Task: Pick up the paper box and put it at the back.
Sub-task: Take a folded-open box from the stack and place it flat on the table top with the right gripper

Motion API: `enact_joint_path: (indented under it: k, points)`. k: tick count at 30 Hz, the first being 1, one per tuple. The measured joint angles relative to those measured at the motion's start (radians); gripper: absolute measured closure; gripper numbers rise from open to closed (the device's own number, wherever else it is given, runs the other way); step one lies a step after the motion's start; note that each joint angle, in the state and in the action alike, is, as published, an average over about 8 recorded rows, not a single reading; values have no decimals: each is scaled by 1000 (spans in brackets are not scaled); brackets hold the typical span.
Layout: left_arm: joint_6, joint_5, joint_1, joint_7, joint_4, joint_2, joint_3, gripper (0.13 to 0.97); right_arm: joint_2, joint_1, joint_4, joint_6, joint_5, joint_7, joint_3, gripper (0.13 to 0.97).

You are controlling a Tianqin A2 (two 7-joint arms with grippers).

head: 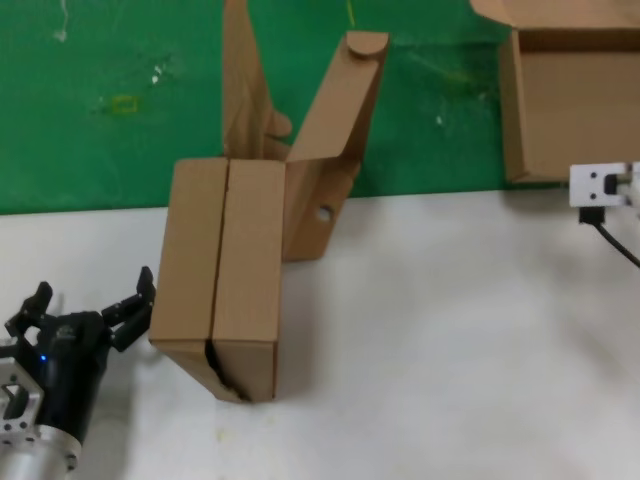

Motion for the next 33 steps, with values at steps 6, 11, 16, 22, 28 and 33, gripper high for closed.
enact_joint_path:
  k: [6,11,16,22,28,33]
  points:
    - [6,-4,-5,10,18,0,-10,132,-85,25,-157,138,-137,45,-20,946]
    - [8,-4,-8,15,27,0,-16,132,-148,31,-255,231,-219,82,-21,946]
    - [10,-3,-11,17,31,-1,-20,132,-193,24,-316,286,-268,99,-16,946]
    - [11,-2,-11,15,30,-1,-24,132,-232,13,-367,331,-304,109,-6,946]
    - [13,2,-11,11,28,-2,-28,132,-259,9,-405,370,-332,115,9,942]
    - [13,5,-10,8,25,-2,-31,132,-271,5,-413,388,-344,109,24,924]
